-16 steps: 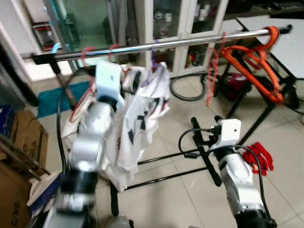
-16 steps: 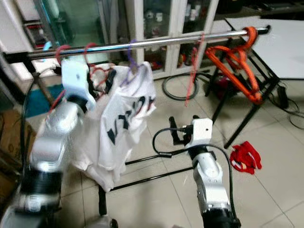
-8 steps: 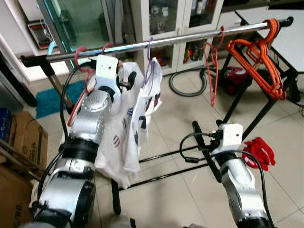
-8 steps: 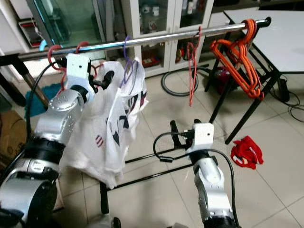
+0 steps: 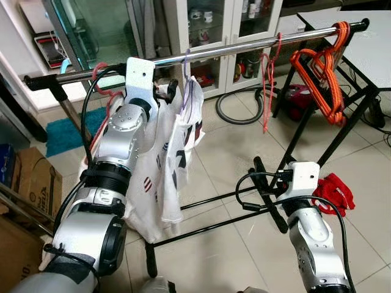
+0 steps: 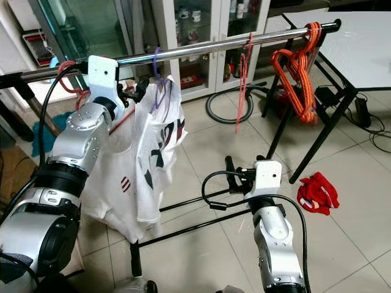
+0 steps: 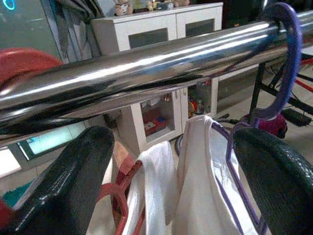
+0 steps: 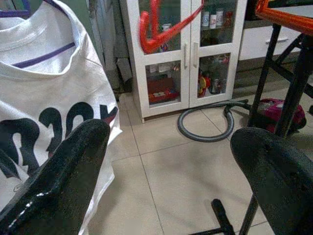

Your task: Hang hanger

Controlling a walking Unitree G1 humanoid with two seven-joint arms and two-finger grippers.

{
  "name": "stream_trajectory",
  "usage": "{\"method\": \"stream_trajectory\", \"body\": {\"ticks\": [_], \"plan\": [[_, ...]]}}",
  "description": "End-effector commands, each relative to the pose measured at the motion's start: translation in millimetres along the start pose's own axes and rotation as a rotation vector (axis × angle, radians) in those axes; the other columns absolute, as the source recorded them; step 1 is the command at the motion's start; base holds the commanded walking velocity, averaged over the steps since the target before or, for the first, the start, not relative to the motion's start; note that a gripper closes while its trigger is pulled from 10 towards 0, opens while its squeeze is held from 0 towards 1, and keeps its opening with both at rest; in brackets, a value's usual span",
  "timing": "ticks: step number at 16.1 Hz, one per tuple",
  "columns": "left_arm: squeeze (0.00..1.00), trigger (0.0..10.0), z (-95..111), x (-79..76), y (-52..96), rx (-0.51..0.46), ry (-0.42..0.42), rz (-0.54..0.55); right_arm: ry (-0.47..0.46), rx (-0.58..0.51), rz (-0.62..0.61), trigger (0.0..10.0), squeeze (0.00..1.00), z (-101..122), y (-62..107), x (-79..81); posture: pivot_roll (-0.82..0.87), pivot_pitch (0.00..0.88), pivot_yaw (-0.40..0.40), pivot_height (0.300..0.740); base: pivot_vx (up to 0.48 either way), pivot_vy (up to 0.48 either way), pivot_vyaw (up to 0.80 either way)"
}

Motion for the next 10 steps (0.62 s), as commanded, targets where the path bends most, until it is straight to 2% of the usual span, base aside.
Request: {"method": "stream_trajectory", "body": {"ticks": [1,6,7,8,10], "plan": [[0.0,10.0,5,1.9,2.8,-0.022,-0.014,0.007,0.002,-0.001,0.005,10.0,0.0,2,-0.6,1.5,-0.03,0.0,0.1,0.74,0.0,0.0,0.0],[0.0,10.0,6,11.6,13.2,-0.028,-0.031,0.046,0.008,0.01,0.033,10.0,0.0,0,-3.8,3.6,0.0,0.0,0.068,0.74,0.0,0.0,0.0],[0.0,10.0,8,11.9,19.4,-0.029,-0.011,0.055,0.011,0.015,0.042,10.0,0.0,-1,-4.4,3.6,0.01,0.0,0.057,0.74,0.0,0.0,0.0],[0.0,10.0,5,5.2,29.4,-0.018,0.004,0.042,0.017,0.021,0.057,10.0,0.0,-2,-5.0,4.3,0.03,0.0,0.043,0.74,0.0,0.0,0.0],[0.0,10.0,-11,-6.4,49.6,0.024,0.037,0.031,0.023,0.032,0.076,10.0,0.0,-4,-5.6,5.8,0.05,0.0,0.028,0.74,0.0,0.0,0.0]]}}
Point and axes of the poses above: a point about 5 cm out from each wrist's last joint towards the gripper, its own y axis pointing back from the gripper into the wrist, its own z axis along the axis of the wrist's last joint, x = y × z, the point moved 5 cm from there along -y, pointing out of the wrist towards the gripper, and after that the axes turned 6 degrees about y, right-handed, at the moved point
